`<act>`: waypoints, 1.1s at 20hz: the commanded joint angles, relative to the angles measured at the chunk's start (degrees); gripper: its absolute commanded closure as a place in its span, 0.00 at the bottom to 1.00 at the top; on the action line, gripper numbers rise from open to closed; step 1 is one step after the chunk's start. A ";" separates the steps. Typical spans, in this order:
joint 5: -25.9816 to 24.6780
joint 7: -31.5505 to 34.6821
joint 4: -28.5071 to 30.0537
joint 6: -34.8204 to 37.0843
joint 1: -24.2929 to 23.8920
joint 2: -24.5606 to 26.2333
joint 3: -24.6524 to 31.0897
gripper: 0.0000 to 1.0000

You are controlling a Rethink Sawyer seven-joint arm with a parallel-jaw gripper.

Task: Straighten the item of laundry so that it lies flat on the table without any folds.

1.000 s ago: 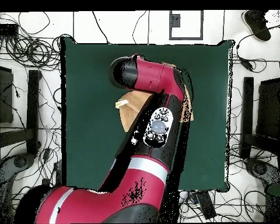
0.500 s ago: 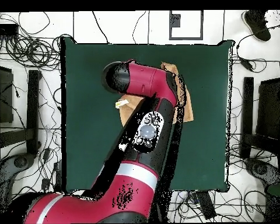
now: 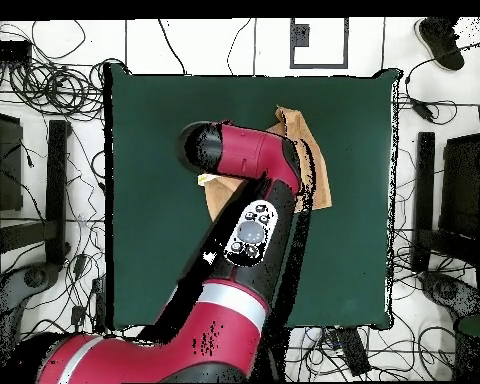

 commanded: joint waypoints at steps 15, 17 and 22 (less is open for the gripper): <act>1.14 10.56 16.36 -9.49 -1.09 4.58 8.13 0.00; 1.29 11.21 16.07 -12.06 -1.21 5.98 8.29 0.00; 1.77 11.82 15.32 -18.35 -1.89 8.84 9.21 0.00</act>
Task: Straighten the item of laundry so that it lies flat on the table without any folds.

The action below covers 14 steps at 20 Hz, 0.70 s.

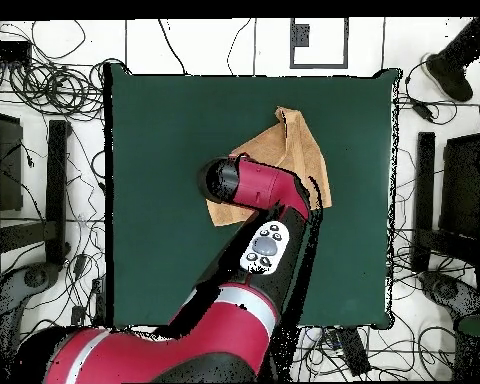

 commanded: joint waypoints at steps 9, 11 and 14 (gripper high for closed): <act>4.16 12.07 2.55 -7.87 -0.08 10.96 6.19 0.00; 4.74 11.88 3.20 -5.95 -0.44 10.29 6.61 0.00; 5.69 12.39 4.52 -5.07 -0.69 9.56 7.27 0.00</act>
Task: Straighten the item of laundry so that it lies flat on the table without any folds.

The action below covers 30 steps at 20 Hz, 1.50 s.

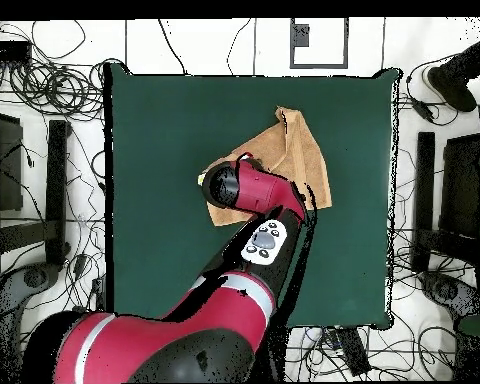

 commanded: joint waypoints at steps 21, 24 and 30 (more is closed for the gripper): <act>6.38 12.96 5.83 -3.02 -0.02 6.74 7.98 1.00; 6.73 13.35 4.72 -1.46 1.38 7.56 5.75 1.00; 6.56 12.40 2.95 -2.47 2.14 7.33 4.10 1.00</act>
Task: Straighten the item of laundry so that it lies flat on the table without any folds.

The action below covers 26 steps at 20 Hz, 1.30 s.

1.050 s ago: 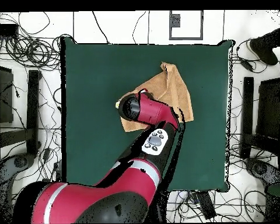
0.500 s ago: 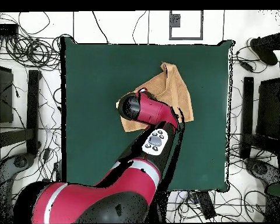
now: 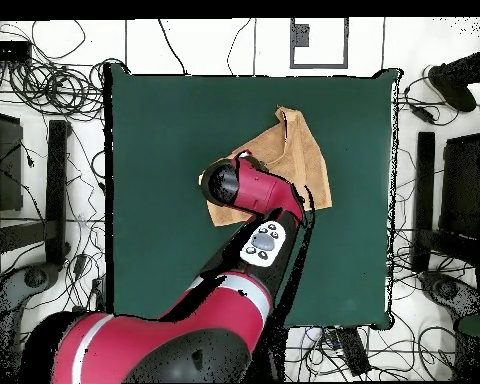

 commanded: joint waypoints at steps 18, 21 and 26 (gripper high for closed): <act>-0.06 5.73 -8.81 1.00 1.05 6.99 1.92 1.00; 0.18 5.75 -10.58 3.21 1.36 6.90 1.03 1.00; 0.34 6.14 -11.81 4.48 1.25 6.28 0.77 1.00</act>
